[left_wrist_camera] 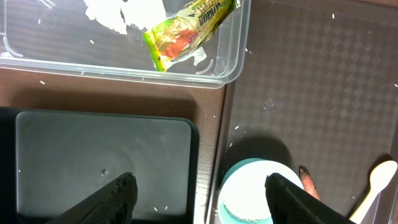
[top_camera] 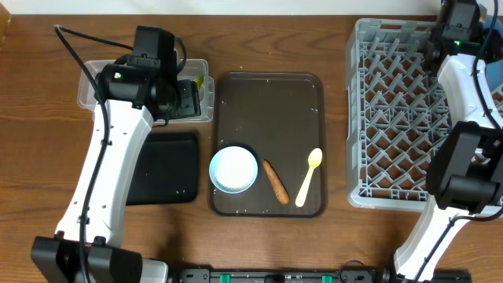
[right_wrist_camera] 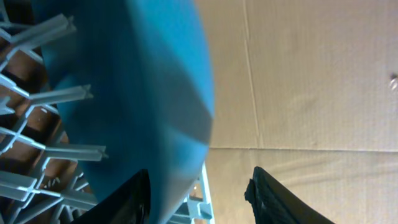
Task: Sort waste into correct bins and load items into the dishwasher rack
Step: 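Lift the blue plate and stand it in the dish rack, then grasp the yellow spoon on the brown tray with the right gripper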
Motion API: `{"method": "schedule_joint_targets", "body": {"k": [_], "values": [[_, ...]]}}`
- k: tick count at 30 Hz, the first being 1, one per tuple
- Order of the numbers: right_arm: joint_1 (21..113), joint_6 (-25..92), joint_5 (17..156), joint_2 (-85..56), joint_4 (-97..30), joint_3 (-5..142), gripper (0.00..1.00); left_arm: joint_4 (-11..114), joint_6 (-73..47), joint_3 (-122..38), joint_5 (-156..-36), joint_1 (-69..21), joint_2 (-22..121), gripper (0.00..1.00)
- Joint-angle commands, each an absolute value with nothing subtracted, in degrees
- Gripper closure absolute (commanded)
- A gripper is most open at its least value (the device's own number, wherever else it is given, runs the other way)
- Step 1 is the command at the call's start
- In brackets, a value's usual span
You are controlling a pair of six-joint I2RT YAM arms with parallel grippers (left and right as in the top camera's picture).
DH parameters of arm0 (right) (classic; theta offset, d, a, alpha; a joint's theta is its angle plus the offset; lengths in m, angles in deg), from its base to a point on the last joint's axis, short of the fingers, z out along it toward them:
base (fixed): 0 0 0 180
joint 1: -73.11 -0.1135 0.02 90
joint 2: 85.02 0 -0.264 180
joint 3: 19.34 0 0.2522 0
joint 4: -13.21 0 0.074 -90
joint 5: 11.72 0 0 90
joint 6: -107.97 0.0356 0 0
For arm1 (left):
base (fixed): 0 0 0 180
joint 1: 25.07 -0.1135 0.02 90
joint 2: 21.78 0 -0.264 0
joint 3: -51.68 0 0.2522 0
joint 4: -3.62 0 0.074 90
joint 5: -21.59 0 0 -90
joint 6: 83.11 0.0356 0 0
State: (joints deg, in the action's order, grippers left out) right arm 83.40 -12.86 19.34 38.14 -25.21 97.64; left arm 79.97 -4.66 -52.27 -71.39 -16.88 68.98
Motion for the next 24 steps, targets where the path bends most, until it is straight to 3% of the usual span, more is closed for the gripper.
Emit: {"method": "schedule_joint_targets", "body": {"k": [1, 7, 9, 12, 17, 24], "values": [[83.5, -8.2, 18.7, 36.5, -25.8, 97.8, 0.47, 80.1, -4.3, -52.2, -70.7, -17.1, 69.2, 0.32], [83.5, -5.3, 29.4, 29.7, -27.4, 97.8, 0.34, 80.2, -4.3, -52.2, -70.7, -17.1, 69.2, 0.31], [83.5, -3.2, 36.3, 26.6, -28.7, 97.8, 0.27, 80.3, -4.3, -52.2, -70.7, -17.1, 69.2, 0.32], [83.1, -3.0, 53.8, 21.9, -32.8, 97.8, 0.25, 80.4, -4.3, -52.2, -70.7, -17.1, 69.2, 0.31], [81.4, -0.3, 82.1, 17.4, -42.5, 97.8, 0.28, 80.4, -4.3, -52.2, -70.7, -17.1, 69.2, 0.31], [74.1, 9.8, 94.3, 18.2, -59.4, 97.5, 0.38, 80.3, -4.3, -52.2, -70.7, -17.1, 69.2, 0.30]]}}
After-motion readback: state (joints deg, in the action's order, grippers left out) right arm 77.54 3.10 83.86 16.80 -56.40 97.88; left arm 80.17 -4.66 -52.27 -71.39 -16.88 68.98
